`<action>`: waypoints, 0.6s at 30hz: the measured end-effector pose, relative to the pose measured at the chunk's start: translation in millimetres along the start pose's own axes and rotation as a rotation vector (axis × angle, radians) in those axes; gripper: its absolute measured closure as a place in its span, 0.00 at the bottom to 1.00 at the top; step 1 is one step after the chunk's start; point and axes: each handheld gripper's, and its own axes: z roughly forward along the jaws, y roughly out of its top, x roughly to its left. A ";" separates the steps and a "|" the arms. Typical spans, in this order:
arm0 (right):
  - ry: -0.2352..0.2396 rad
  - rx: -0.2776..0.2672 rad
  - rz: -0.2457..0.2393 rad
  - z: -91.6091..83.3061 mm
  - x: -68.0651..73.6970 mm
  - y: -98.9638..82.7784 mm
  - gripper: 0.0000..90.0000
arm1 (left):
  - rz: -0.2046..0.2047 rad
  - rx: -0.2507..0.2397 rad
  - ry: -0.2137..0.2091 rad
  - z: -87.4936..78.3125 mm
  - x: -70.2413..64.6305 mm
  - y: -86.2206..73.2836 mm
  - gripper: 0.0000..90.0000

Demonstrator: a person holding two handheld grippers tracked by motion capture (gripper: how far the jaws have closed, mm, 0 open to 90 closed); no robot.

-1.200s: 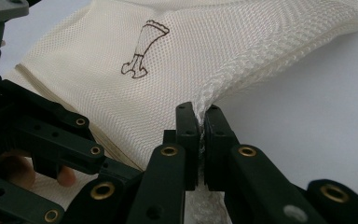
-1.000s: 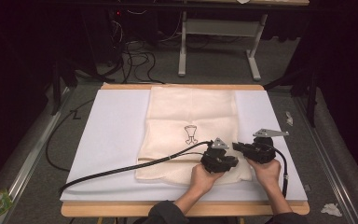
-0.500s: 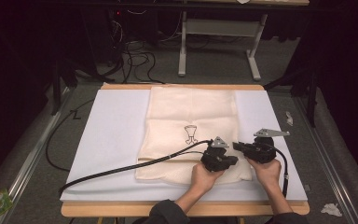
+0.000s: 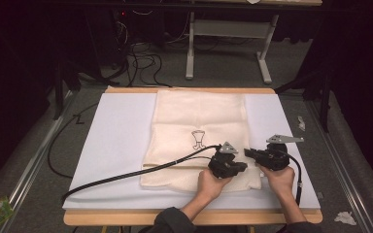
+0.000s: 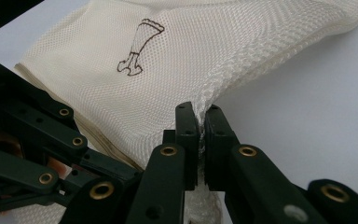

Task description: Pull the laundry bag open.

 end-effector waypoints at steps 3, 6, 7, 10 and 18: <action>0.001 0.003 -0.006 0.0 0.0 0.5 0.98 | 0.009 0.003 0.010 -1.5 -0.5 0.5 0.97; -0.003 -0.001 -0.011 0.8 1.3 0.9 0.98 | 0.010 0.011 0.014 -2.3 0.0 0.5 0.97; -0.004 0.003 -0.012 1.0 1.3 0.8 0.98 | 0.011 0.014 0.016 -2.6 0.0 0.5 0.97; -0.007 0.000 -0.015 0.3 1.5 0.7 0.98 | 0.018 0.014 0.019 -4.9 -0.3 1.3 0.97; -0.007 0.006 -0.018 0.1 0.5 -0.1 0.98 | 0.006 0.011 0.022 -9.7 4.5 0.4 0.97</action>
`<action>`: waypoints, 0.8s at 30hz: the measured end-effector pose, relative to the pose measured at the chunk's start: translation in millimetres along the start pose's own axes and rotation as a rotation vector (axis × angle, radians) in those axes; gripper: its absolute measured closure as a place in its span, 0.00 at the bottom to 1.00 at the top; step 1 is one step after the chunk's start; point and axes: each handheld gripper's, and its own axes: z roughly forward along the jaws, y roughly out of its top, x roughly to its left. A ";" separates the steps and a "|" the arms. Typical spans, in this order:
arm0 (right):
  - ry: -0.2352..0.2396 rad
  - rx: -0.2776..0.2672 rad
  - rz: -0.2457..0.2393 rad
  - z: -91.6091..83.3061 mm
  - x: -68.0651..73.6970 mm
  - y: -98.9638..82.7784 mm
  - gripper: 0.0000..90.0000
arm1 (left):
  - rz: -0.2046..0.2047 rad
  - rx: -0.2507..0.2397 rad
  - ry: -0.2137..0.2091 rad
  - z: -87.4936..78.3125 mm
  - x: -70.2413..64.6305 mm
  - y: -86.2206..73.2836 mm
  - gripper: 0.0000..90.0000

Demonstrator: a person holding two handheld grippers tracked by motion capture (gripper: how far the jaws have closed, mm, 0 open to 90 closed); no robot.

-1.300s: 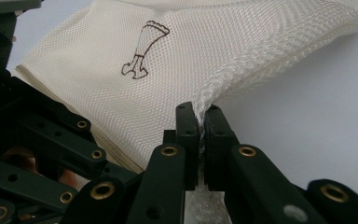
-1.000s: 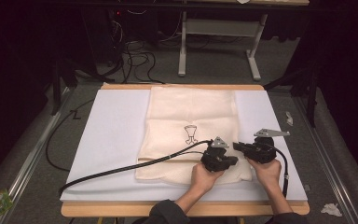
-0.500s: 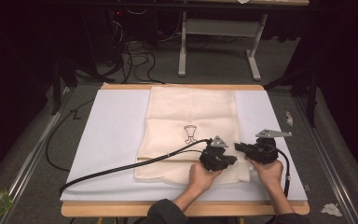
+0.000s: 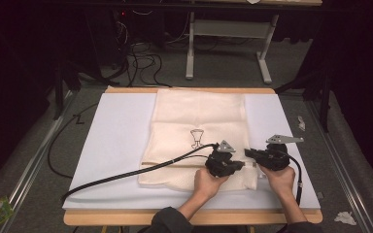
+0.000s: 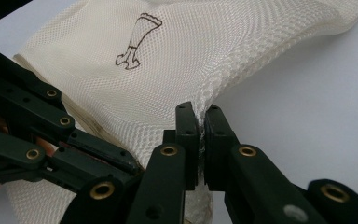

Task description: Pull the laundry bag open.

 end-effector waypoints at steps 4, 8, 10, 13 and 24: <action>0.001 0.001 -0.004 -0.3 0.5 0.2 0.98 | 0.010 -0.001 0.006 -3.3 -0.5 0.9 0.97; 0.002 0.005 -0.011 1.1 0.3 0.5 0.98 | 0.028 0.002 0.015 -6.5 -1.3 1.5 0.97; 0.002 0.009 -0.014 1.3 0.2 0.1 0.98 | 0.031 0.005 0.016 -8.0 -1.4 2.3 0.97; 0.001 0.008 -0.022 -1.2 0.9 0.1 0.98 | 0.032 0.003 0.020 -11.2 -1.2 5.4 0.97; 0.004 0.003 -0.025 0.3 2.1 1.0 0.98 | 0.036 0.010 0.037 -11.1 -3.1 4.7 0.97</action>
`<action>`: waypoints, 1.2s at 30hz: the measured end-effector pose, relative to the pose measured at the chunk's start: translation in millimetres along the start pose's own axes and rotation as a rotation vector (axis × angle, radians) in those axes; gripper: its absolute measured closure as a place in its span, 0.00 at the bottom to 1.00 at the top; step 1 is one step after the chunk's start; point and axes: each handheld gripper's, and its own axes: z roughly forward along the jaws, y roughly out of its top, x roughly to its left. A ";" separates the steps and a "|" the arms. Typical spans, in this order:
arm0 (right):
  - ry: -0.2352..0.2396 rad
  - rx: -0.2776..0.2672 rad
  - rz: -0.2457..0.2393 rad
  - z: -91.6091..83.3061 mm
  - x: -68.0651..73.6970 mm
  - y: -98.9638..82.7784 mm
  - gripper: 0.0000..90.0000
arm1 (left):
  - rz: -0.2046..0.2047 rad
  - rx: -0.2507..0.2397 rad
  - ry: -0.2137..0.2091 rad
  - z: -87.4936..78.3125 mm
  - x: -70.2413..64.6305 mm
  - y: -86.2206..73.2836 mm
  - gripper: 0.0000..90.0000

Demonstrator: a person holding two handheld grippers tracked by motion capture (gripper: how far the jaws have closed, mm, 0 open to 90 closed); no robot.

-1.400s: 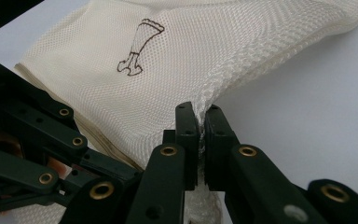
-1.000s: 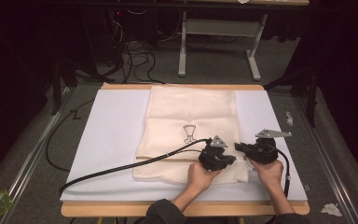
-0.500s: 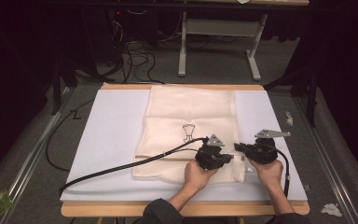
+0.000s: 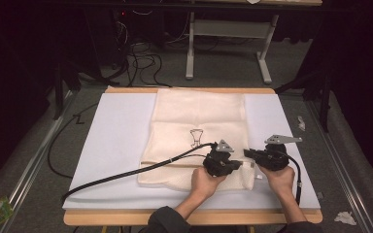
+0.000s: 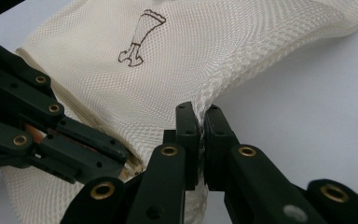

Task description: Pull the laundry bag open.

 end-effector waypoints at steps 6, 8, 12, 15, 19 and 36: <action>0.010 -0.001 -0.001 -3.3 -1.8 -0.9 0.98 | 0.024 0.005 0.018 -7.6 -0.9 2.9 0.97; 0.007 0.000 0.002 -3.1 -1.6 -0.7 0.98 | 0.021 0.013 0.018 -6.7 -1.7 2.4 0.97; 0.010 -0.010 0.003 -0.9 -1.0 -0.1 0.98 | 0.024 0.017 0.023 -6.4 -0.7 2.0 0.97; 0.014 -0.007 0.000 -1.8 -1.7 -0.3 0.98 | 0.033 0.011 0.026 -8.1 -1.3 2.7 0.97; 0.017 -0.008 -0.001 -3.7 -2.1 -1.4 0.98 | 0.032 0.010 0.023 -9.7 -1.8 3.8 0.97; 0.015 -0.015 0.002 -2.8 -3.1 -3.4 0.98 | 0.045 -0.011 0.050 -21.4 2.2 -0.5 0.97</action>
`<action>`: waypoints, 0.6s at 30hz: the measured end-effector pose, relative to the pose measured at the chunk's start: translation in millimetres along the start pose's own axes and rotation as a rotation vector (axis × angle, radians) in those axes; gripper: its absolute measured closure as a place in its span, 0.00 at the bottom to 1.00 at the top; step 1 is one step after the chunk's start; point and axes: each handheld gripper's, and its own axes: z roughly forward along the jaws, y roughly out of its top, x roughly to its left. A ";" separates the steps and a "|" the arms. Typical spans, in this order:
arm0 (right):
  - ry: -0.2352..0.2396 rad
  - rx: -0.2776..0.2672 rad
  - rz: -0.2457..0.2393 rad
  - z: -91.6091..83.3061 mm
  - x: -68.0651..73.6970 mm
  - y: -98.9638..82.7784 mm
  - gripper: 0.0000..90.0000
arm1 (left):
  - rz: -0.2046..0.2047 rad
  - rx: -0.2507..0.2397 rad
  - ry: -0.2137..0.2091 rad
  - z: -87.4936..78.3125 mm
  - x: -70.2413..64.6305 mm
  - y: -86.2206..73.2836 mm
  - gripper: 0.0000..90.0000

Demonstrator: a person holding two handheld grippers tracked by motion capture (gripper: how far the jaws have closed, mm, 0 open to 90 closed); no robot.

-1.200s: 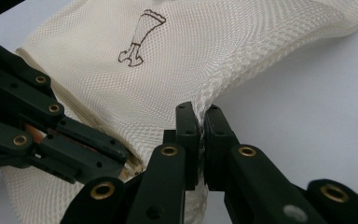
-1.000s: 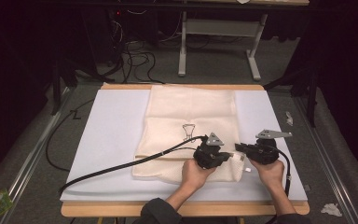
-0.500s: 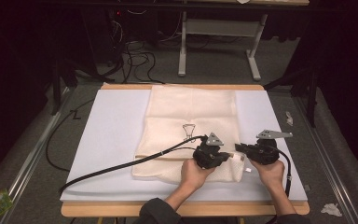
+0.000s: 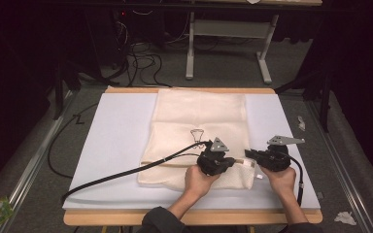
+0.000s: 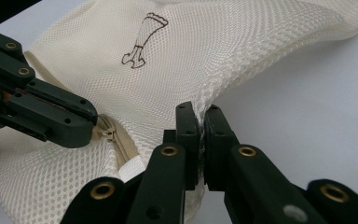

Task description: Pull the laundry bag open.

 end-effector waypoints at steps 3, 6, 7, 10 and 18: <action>-0.001 -0.005 0.004 0.4 -0.9 -0.7 0.98 | 0.005 0.004 0.006 0.3 -0.3 -1.7 0.97; -0.003 -0.003 0.005 0.7 -0.7 -1.6 0.98 | 0.007 0.004 0.006 -0.3 -0.3 -1.2 0.97; -0.005 -0.002 0.001 0.4 -0.6 -1.4 0.98 | 0.009 0.003 0.008 -0.7 -0.3 -1.1 0.97; -0.006 0.002 0.005 1.6 -0.5 -1.4 0.98 | 0.006 0.002 0.011 -0.5 -0.6 -2.1 0.97; -0.007 0.005 0.001 2.2 -1.4 -3.5 0.98 | -0.009 0.003 0.007 -2.3 3.1 -6.7 0.97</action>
